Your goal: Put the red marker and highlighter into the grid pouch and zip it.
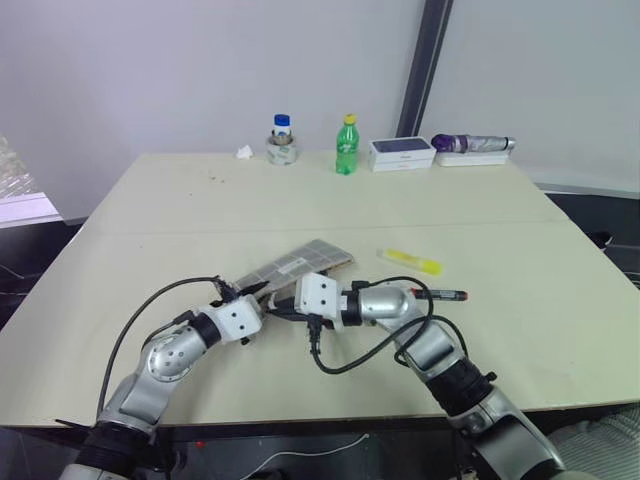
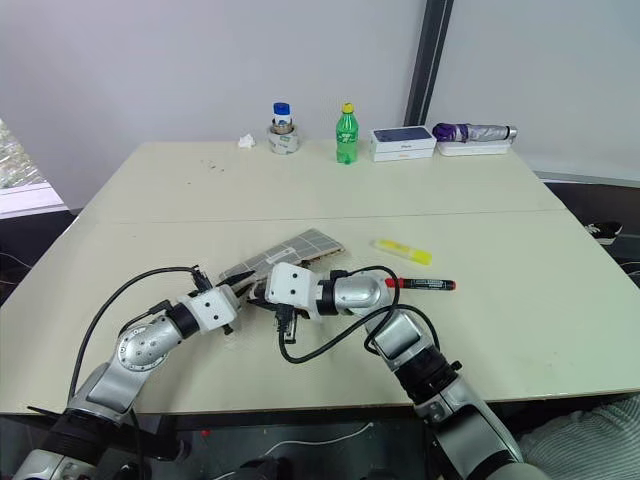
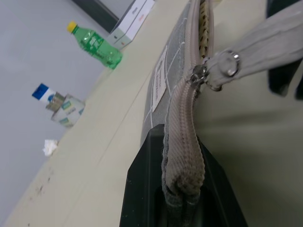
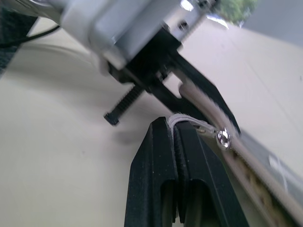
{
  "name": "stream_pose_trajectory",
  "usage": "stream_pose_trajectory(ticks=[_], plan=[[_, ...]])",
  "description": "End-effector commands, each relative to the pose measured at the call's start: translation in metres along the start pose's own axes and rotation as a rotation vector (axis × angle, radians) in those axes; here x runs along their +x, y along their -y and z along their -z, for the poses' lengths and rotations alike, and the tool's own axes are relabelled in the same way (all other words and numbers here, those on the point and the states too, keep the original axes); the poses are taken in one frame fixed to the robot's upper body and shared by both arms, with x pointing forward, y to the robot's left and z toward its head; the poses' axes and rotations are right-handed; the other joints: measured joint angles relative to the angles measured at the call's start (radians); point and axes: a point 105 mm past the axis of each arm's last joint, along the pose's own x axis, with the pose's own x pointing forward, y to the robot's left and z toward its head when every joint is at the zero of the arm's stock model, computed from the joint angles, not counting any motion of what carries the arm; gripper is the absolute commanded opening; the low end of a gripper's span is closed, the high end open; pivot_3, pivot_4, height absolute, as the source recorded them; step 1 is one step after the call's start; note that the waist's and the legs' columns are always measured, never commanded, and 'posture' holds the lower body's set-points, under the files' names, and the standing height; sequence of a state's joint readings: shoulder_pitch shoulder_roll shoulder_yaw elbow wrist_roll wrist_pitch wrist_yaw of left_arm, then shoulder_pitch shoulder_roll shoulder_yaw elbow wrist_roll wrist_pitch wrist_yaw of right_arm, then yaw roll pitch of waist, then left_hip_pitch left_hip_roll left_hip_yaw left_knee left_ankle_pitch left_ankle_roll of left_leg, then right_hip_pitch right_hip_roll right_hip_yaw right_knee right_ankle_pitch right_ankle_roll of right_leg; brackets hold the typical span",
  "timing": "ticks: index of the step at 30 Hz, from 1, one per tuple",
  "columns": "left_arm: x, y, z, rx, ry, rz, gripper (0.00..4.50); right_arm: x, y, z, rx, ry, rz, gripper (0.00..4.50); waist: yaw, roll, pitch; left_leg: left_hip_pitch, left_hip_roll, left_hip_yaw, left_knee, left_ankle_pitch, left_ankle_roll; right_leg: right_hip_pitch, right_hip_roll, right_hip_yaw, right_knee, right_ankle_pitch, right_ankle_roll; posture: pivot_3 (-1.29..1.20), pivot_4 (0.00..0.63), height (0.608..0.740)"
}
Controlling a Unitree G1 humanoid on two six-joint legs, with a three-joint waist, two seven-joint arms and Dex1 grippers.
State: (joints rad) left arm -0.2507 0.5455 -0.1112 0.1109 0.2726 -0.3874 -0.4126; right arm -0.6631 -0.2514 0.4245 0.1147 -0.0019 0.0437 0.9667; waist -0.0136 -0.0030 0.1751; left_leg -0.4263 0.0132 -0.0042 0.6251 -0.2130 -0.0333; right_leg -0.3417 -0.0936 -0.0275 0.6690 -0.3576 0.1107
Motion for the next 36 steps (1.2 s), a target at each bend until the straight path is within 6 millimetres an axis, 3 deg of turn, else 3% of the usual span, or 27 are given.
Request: stream_pose_trajectory(ticks=[1, 10, 14, 20, 26, 30, 36], plan=[[0.002, -0.006, -0.002, 0.031, -0.004, -0.013, 0.0, 0.008, -0.004, -0.042, -0.088, 0.176, -0.069, 0.02, 0.0, 0.0, 0.0, 0.0, 0.0, 0.0, 0.0, 0.0, 0.0, 0.0, 0.0, 0.0, 0.0, 0.0, 0.0, 0.0, 0.15, 0.74], [0.0, -0.012, 0.0, 0.021, -0.017, -0.041, 0.0, 0.0, -0.004, -0.02, -0.068, 0.119, -0.078, 0.02, 0.0, 0.0, 0.0, 0.0, 0.001, 0.0, 0.0, 0.0, 0.0, 0.0, 0.0, 0.0, 0.0, 0.0, 0.0, 0.0, 0.15, 0.74], [-0.002, -0.011, -0.001, 0.021, -0.014, -0.041, 0.0, -0.006, -0.001, -0.005, -0.068, 0.064, -0.048, 1.34, 0.001, 0.0, 0.0, 0.0, 0.0, 0.0, 0.0, 0.0, 0.0, 0.0, 0.0, 0.0, 0.0, 0.0, 0.0, 0.0, 0.15, 0.74], [-0.005, -0.01, 0.0, 0.034, -0.014, -0.036, 0.0, -0.027, -0.001, 0.013, -0.072, -0.015, -0.012, 4.43, 0.003, 0.0, 0.0, 0.0, 0.001, 0.0, 0.0, 0.0, 0.0, 0.001, 0.0, 0.0, 0.0, 0.0, 0.0, 0.0, 0.15, 0.74], [-0.01, -0.019, 0.004, -0.027, -0.027, -0.091, 0.0, -0.058, -0.007, 0.022, 0.052, -0.01, 0.043, 4.43, 0.002, -0.001, 0.0, 0.0, 0.001, 0.0, 0.0, 0.0, 0.0, 0.001, 0.0, 0.0, -0.001, 0.0, 0.0, 0.0, 0.15, 0.74], [-0.014, -0.017, 0.008, -0.007, -0.041, -0.079, 0.0, -0.084, 0.005, 0.009, 0.266, 0.137, 0.283, 4.43, 0.003, -0.001, 0.0, 0.0, 0.002, -0.001, -0.001, 0.0, 0.0, 0.001, 0.0, 0.0, -0.002, 0.0, 0.0, 0.0, 0.15, 0.74], [-0.015, -0.017, 0.011, -0.033, -0.043, -0.079, 0.0, -0.125, -0.001, 0.016, 0.525, 0.243, 0.558, 4.43, 0.005, -0.001, 0.001, 0.0, 0.002, -0.001, -0.001, 0.0, 0.0, 0.002, -0.001, -0.001, -0.003, 0.0, 0.0, 0.0, 0.15, 0.74]])
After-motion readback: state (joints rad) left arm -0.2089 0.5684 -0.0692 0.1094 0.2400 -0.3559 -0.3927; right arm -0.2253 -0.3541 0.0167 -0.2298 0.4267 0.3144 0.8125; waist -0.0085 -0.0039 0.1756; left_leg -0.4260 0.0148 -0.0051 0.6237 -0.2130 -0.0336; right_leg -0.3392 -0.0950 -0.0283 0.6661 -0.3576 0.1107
